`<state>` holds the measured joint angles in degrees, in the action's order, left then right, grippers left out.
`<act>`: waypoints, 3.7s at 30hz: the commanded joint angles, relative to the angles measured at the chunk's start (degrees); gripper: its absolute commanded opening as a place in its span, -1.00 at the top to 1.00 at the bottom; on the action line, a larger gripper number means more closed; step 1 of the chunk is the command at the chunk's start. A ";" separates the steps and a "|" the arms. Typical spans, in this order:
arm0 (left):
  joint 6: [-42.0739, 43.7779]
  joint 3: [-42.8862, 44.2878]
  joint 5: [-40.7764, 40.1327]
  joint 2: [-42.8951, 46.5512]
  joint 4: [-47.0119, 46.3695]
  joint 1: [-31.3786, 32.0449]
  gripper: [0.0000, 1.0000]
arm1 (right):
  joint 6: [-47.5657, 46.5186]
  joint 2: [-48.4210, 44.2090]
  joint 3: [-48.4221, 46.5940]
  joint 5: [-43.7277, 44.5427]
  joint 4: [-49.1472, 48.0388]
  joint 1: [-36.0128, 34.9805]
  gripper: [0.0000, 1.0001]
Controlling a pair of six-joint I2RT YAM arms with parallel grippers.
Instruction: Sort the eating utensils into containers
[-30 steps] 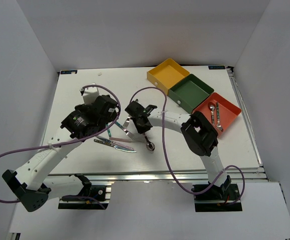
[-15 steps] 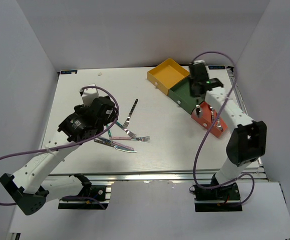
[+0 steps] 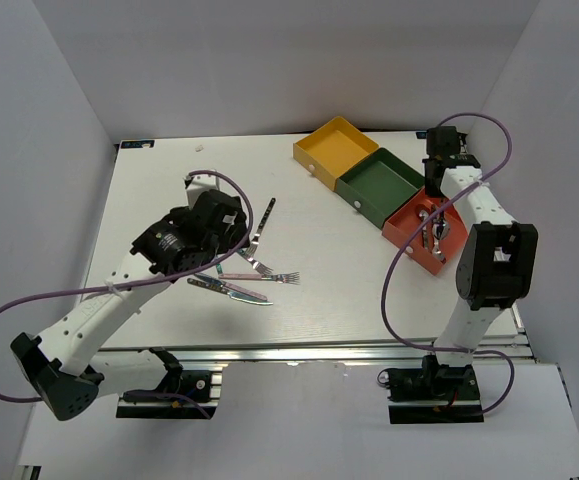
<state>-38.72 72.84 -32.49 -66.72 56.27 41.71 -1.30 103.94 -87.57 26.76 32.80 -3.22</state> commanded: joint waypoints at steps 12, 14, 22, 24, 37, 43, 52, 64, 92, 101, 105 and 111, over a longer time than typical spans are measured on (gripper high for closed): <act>3.39 -1.30 4.72 -2.01 -1.43 -0.05 -0.96 | -5.03 0.56 0.99 -6.72 -2.12 2.26 0.43; 3.30 -1.21 4.72 -2.54 -2.04 -0.05 -0.96 | -5.03 0.21 1.35 -7.34 -1.95 2.26 0.19; 2.51 -1.12 4.02 -3.42 -2.66 -0.05 -0.96 | -1.87 -1.37 -3.12 -8.65 2.35 0.68 -0.12; 1.03 -1.03 2.09 -3.68 -1.96 -0.05 -0.96 | -1.69 -2.77 -4.01 -7.97 3.33 -4.58 -0.34; -16.31 1.79 -17.87 5.27 8.34 -0.05 -0.96 | -1.17 7.38 -6.61 -30.19 -6.97 -53.54 -0.54; -13.67 -1.55 -13.22 10.02 3.94 -0.05 -0.96 | 3.06 23.91 -21.57 -27.03 -7.84 -55.22 -0.36; -10.33 -4.55 -11.36 17.13 1.57 -0.05 -0.96 | 1.83 34.04 -32.40 -22.02 -8.62 -53.03 -0.36; -7.60 -4.37 -11.02 14.78 1.57 -0.05 -0.96 | -1.07 36.51 -32.05 -26.14 -8.28 -50.39 -0.17; -8.30 -6.92 -11.28 13.37 -1.43 -0.14 -0.96 | 21.42 12.10 -24.46 -29.49 -10.37 -35.93 1.00; -7.51 -8.50 -4.43 8.71 -2.66 -0.05 -0.96 | 14.84 12.84 -24.82 -24.13 -5.92 -13.75 1.00; -6.46 -7.98 -2.14 6.78 -3.10 -0.05 -0.96 | 11.59 18.74 -33.18 -21.41 -0.90 -9.00 1.00; -4.53 -6.57 0.14 3.10 -2.83 -0.14 -0.96 | 10.44 20.86 -29.95 -21.84 -2.02 -4.34 1.00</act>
<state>-44.86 64.82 -34.37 -62.30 54.02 41.71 11.11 127.15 -117.97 4.56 31.44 -8.88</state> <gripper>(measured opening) 0.980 0.156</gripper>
